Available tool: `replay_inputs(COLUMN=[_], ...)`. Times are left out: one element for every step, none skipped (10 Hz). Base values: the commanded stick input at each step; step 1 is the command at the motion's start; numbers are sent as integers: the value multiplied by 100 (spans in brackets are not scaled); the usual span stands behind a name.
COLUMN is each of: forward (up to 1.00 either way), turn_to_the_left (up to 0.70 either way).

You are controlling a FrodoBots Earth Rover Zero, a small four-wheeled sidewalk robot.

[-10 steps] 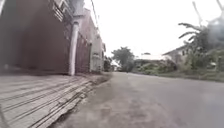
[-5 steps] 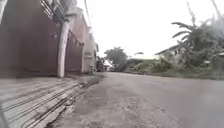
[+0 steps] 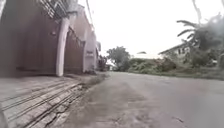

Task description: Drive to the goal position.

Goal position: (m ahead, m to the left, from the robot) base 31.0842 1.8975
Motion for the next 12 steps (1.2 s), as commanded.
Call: replay_inputs(forward=[70,70,70,70,70,70,70,70,70,70,70,70], turn_to_the_left=[-33,-33,-33,-33,-24,-6,0,0,0,0,0,0])
